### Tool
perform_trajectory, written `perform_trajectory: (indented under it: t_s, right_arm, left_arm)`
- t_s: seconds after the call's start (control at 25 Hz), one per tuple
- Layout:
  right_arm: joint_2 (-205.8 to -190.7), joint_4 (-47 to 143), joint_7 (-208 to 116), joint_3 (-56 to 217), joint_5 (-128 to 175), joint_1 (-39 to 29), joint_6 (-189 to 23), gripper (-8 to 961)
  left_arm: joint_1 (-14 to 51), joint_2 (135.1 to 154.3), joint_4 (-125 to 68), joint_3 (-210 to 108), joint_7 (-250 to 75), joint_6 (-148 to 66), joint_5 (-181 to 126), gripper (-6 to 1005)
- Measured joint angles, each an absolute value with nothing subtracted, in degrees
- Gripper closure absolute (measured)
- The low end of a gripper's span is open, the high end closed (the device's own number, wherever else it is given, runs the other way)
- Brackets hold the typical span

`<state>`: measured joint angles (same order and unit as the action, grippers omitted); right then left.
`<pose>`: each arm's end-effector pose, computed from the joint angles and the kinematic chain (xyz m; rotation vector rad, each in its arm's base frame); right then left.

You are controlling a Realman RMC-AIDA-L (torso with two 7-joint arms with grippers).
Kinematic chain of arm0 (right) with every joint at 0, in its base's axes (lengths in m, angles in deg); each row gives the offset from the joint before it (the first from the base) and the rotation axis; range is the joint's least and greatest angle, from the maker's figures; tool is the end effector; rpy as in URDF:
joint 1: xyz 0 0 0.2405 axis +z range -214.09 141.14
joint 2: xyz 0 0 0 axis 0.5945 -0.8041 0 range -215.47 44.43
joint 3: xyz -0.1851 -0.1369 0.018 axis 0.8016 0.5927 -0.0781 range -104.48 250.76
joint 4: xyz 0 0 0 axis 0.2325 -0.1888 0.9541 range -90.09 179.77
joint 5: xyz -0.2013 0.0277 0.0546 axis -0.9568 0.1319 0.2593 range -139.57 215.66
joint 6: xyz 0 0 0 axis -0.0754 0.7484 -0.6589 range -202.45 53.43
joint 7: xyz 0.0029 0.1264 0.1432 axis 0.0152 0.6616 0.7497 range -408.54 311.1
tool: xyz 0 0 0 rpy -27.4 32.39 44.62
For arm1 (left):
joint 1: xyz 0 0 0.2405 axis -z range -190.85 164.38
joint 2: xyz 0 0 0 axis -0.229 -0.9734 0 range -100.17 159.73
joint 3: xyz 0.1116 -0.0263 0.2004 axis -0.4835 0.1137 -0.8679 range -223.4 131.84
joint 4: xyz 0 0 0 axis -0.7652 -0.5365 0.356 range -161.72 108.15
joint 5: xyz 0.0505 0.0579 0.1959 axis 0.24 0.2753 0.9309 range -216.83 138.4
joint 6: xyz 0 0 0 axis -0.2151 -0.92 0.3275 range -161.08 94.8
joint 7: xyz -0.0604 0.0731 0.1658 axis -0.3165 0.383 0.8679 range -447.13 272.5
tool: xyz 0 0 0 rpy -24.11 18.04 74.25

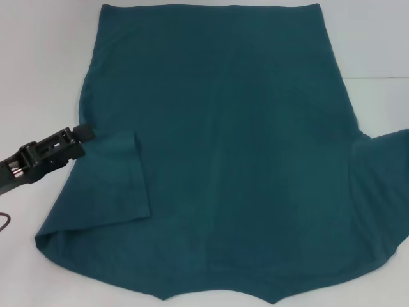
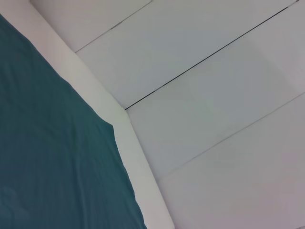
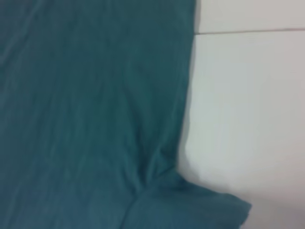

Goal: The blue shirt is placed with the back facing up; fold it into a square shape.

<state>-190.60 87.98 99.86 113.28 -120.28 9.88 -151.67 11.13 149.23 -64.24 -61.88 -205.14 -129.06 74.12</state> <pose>0.2944 0.4283 0.0933 -1.9849 1.5378 -0.1581 -0.2664 0.3217 0.0350 -2.0554 -1.6468 -1.2478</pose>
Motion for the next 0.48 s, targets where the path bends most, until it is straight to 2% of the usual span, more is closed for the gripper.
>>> perform_trajectory:
  t_s: [0.48]
  right_arm:
    - [-194.65,87.73,99.42,114.58,-119.63,13.60,-155.11,949]
  left_arm:
    - [11.39,149.33,-64.12,-61.89,-205.22,-128.77,73.46,37]
